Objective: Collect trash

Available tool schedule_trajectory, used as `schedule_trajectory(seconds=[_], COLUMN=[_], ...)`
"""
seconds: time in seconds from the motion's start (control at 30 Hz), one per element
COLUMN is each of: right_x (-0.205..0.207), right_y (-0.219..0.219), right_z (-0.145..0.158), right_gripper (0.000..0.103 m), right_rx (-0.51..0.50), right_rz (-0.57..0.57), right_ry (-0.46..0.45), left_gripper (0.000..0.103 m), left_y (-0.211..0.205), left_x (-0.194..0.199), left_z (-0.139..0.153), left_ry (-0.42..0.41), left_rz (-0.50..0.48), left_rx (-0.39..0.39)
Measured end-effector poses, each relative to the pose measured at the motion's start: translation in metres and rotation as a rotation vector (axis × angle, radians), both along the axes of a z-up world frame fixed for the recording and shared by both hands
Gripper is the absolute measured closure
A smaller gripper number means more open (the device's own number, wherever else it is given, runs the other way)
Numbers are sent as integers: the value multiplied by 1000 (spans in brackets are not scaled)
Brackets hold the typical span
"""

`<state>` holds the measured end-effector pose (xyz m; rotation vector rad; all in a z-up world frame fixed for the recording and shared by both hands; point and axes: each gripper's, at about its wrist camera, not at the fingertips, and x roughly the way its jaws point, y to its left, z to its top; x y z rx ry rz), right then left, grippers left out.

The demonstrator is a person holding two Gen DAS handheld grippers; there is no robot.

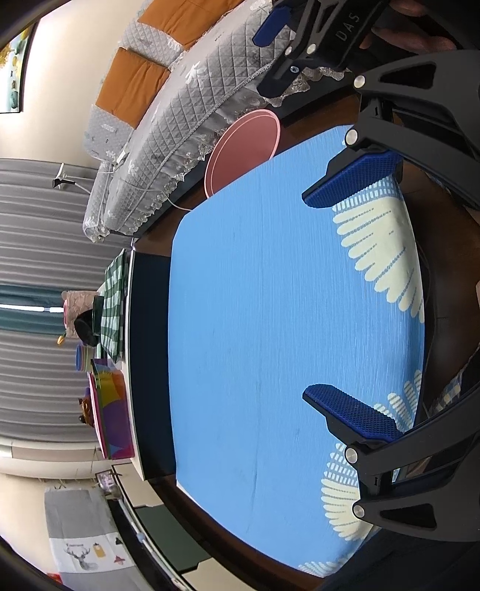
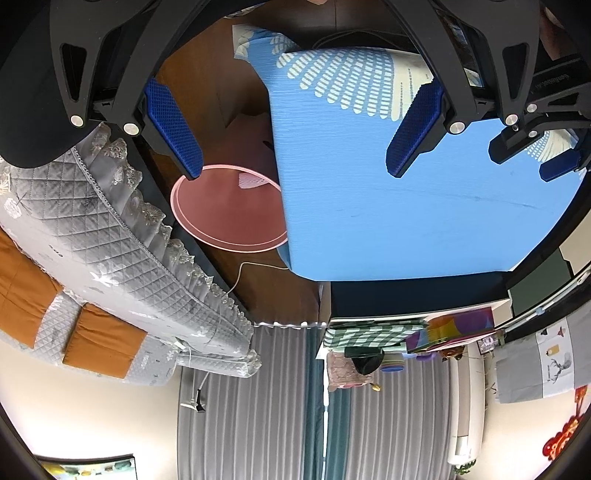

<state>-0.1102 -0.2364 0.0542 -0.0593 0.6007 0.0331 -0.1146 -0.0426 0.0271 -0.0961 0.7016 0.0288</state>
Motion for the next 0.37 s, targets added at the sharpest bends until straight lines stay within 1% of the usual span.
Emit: schedule_trajectory(seconds=[0.37], right_x=[7], right_y=[10], right_z=[-1], right_gripper=[5], right_rx=[0], right_rz=[16], right_ry=[10], left_gripper=[9], left_y=[7], left_x=[5], left_z=[-2], left_ry=[17], left_rz=[24], left_rx=[6])
